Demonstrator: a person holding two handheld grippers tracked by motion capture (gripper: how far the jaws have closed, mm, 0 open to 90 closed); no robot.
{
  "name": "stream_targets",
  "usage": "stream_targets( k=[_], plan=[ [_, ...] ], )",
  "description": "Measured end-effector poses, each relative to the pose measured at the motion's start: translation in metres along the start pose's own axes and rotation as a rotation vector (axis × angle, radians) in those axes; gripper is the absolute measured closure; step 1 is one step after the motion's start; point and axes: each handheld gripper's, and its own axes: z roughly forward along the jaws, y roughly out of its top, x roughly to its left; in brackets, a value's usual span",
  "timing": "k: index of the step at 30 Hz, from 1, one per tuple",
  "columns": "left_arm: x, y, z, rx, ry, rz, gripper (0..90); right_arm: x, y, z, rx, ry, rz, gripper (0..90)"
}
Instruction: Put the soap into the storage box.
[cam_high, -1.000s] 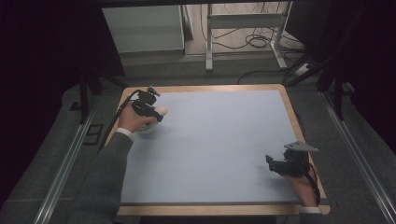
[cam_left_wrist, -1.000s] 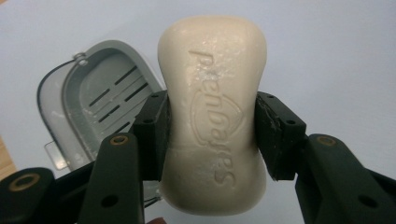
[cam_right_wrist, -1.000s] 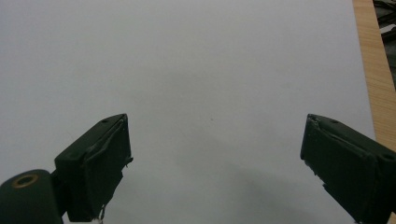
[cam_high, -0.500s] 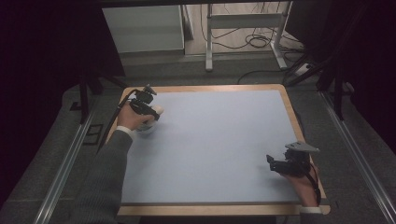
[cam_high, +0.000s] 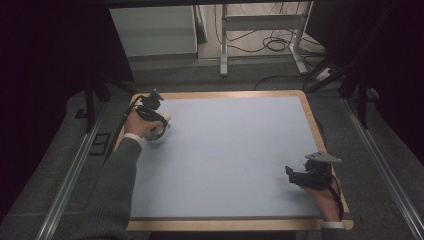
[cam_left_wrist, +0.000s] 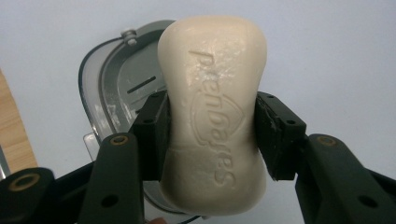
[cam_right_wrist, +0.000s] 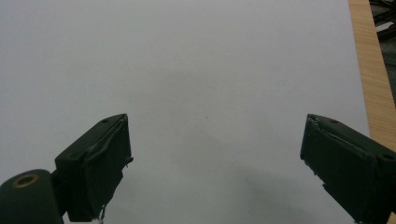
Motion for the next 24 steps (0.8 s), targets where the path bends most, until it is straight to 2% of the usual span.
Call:
stream_targets(
  k=[6, 7, 15, 17, 20, 24],
  plan=[
    [0.004, -0.002, 0.005, 0.008, 0.012, -0.024, 49.6, -0.001, 0.0, -0.002, -0.002, -0.001, 0.004, 8.5],
    [0.005, -0.004, 0.004, -0.004, 0.018, -0.028, 49.6, -0.001, 0.0, -0.002, -0.004, -0.006, 0.005, 8.5],
    [0.009, -0.008, 0.008, -0.003, 0.018, -0.06, 48.8, -0.001, 0.0, -0.001, 0.0, -0.006, -0.001, 8.5],
    [0.01, -0.009, 0.005, -0.024, 0.013, -0.064, 47.2, -0.001, 0.0, -0.001, 0.0, -0.006, -0.002, 8.5],
    [0.01, -0.008, -0.002, -0.051, -0.018, -0.074, 43.2, -0.001, -0.001, 0.0, 0.002, -0.008, -0.001, 8.5],
    [0.008, -0.009, -0.009, -0.067, -0.025, -0.061, 39.9, -0.001, -0.001, 0.0, 0.004, -0.008, 0.0, 8.5]
  ],
)
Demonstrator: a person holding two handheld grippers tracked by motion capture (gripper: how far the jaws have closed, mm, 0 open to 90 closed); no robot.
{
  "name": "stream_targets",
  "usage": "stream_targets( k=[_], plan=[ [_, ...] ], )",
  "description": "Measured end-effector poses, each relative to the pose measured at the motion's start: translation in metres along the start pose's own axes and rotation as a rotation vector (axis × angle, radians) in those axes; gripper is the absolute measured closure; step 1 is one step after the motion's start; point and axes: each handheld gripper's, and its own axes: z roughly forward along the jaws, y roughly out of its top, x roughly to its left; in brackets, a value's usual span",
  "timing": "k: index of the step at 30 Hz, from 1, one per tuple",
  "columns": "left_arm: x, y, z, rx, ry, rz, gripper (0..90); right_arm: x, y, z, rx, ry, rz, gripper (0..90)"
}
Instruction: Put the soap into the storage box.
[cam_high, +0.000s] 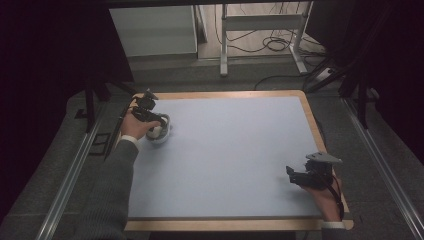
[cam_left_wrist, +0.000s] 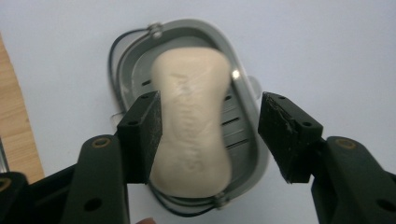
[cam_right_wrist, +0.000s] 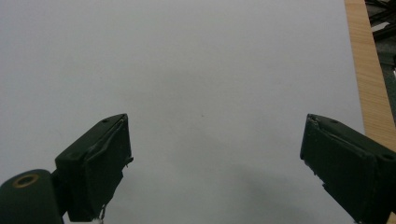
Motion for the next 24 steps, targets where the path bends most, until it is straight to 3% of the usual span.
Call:
stream_targets(
  k=[2, 11, 17, 24],
  plan=[
    [-0.001, 0.0, -0.001, -0.007, -0.006, 0.001, 38.5, 0.0, 0.0, 0.0, 0.0, 0.0, -0.002, 8.5],
    [-0.019, -0.008, -0.017, -0.061, -0.05, 0.076, 32.6, -0.001, -0.001, -0.001, -0.001, -0.004, -0.002, 8.5],
    [-0.038, -0.024, -0.027, -0.094, -0.094, 0.152, 30.2, 0.0, 0.0, -0.001, -0.005, -0.006, -0.003, 8.5],
    [-0.069, -0.048, -0.023, -0.106, -0.148, 0.257, 28.1, 0.001, 0.0, -0.002, -0.013, -0.006, -0.009, 8.6]
  ],
)
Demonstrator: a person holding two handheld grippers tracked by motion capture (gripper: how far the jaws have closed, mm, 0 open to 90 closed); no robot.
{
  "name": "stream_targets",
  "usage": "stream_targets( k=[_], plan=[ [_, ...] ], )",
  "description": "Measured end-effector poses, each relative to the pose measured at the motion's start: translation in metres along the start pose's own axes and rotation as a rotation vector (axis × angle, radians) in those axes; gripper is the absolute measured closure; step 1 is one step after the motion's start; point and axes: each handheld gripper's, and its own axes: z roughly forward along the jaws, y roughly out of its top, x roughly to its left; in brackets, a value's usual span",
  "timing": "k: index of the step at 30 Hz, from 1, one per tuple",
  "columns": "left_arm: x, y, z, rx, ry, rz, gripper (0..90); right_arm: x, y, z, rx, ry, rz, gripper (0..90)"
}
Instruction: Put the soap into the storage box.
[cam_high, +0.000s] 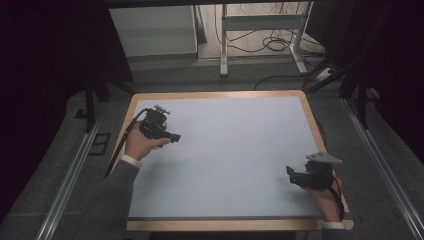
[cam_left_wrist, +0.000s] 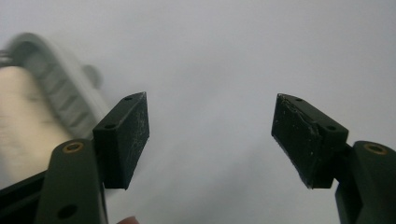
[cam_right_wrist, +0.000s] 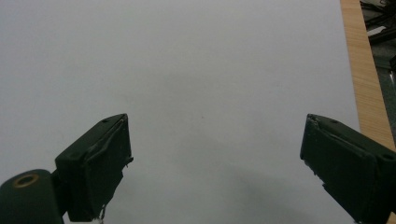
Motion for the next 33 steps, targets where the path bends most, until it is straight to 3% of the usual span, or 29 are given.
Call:
stream_targets(
  k=[2, 3, 4, 9, 13, 18, 22, 25, 28, 33],
  plan=[
    [-0.005, -0.003, 0.003, 0.005, -0.007, 0.017, 28.0, 0.0, 0.0, 0.0, 0.0, -0.001, 0.0, 8.5],
    [-0.014, -0.008, 0.007, -0.002, -0.022, 0.055, 28.6, 0.0, 0.0, 0.0, -0.002, -0.002, 0.001, 8.5],
    [-0.019, -0.011, 0.008, -0.006, -0.034, 0.067, 29.2, -0.001, 0.0, -0.001, -0.002, 0.0, 0.001, 8.5],
    [-0.04, -0.027, 0.015, -0.026, -0.053, 0.11, 29.3, -0.001, 0.0, -0.001, -0.004, -0.001, 0.003, 8.5],
    [-0.046, -0.043, 0.021, -0.052, -0.095, 0.091, 29.2, -0.001, 0.0, -0.001, -0.005, -0.001, 0.0, 8.5],
    [-0.051, -0.06, 0.028, -0.085, -0.08, 0.091, 30.6, 0.0, 0.0, -0.002, -0.013, 0.004, -0.009, 8.5],
    [-0.052, -0.079, 0.032, -0.119, -0.077, 0.053, 30.6, 0.002, 0.001, -0.002, -0.014, 0.004, -0.011, 8.5],
    [-0.051, -0.086, 0.033, -0.121, -0.067, 0.044, 30.3, 0.002, 0.001, -0.002, -0.02, 0.006, -0.016, 8.5],
    [-0.047, -0.091, 0.031, -0.143, -0.085, 0.025, 29.8, 0.004, 0.002, -0.003, -0.035, 0.009, -0.021, 8.5],
    [-0.045, -0.092, 0.032, -0.138, -0.08, 0.03, 28.3, 0.01, 0.005, -0.003, -0.07, 0.021, -0.038, 8.5]
  ],
)
